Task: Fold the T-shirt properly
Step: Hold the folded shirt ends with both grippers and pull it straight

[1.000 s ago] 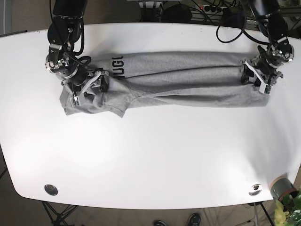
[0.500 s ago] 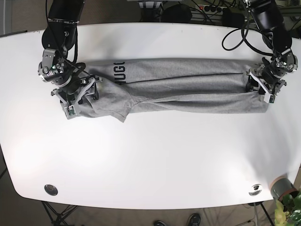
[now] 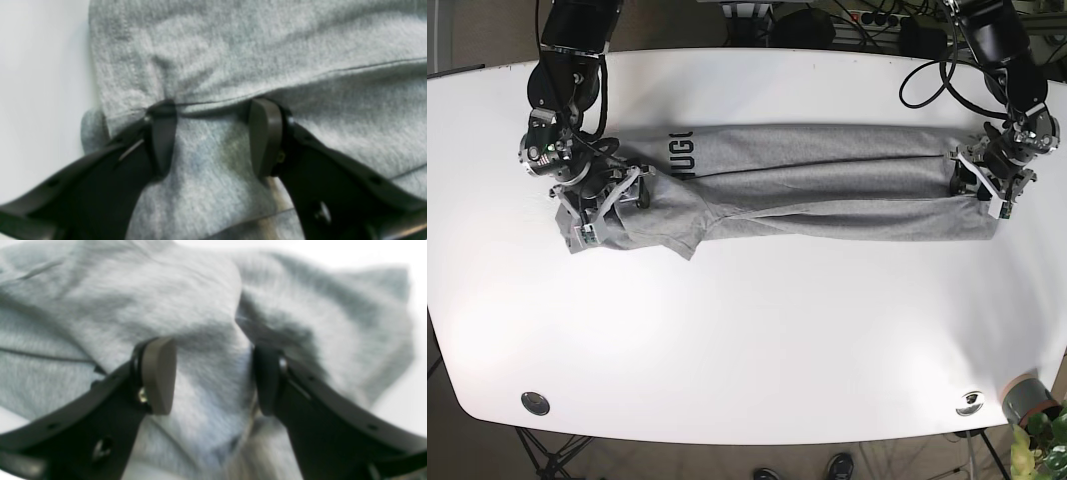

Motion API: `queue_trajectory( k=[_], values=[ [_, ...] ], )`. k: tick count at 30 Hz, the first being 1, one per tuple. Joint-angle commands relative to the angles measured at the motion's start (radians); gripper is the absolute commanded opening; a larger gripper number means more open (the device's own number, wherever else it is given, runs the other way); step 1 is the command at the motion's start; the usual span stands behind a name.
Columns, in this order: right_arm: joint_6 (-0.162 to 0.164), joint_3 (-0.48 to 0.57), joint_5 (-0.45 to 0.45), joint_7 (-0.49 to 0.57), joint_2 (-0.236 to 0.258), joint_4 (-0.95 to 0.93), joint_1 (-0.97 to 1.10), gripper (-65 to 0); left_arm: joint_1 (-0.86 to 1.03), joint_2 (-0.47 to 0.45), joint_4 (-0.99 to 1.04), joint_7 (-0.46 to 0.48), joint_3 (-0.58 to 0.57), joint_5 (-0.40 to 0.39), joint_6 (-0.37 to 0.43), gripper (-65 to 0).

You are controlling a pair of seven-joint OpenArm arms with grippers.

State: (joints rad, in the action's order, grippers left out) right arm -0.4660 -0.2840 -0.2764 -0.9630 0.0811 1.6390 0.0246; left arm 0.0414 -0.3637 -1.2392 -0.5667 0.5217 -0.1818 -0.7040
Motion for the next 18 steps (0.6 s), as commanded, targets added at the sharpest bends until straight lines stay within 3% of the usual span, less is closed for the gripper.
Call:
queue_trajectory(
  k=[1, 4, 9, 18],
  values=[
    [-0.003, -0.019, -0.011, 0.04, 0.006, -0.006, -0.016, -29.6, -0.005, -0.019, -0.012, -0.006, 0.004, 0.005, 0.006, -33.2],
    [-0.003, -0.021, -0.013, 0.042, 0.007, -0.012, -0.015, -34.6, -0.005, -0.021, -0.007, -0.006, 0.005, 0.005, 0.006, -33.2],
    [-0.003, -0.022, -0.013, 0.039, 0.01, -0.006, -0.012, -62.1, -0.005, -0.021, -0.011, -0.006, 0.005, 0.005, 0.006, -33.2],
    [-0.003, -0.088, -0.013, 0.026, 0.006, 0.082, 0.067, -60.7, -0.007, -0.022, -0.012, -0.006, 0.005, 0.006, 0.006, -33.2]
  ],
)
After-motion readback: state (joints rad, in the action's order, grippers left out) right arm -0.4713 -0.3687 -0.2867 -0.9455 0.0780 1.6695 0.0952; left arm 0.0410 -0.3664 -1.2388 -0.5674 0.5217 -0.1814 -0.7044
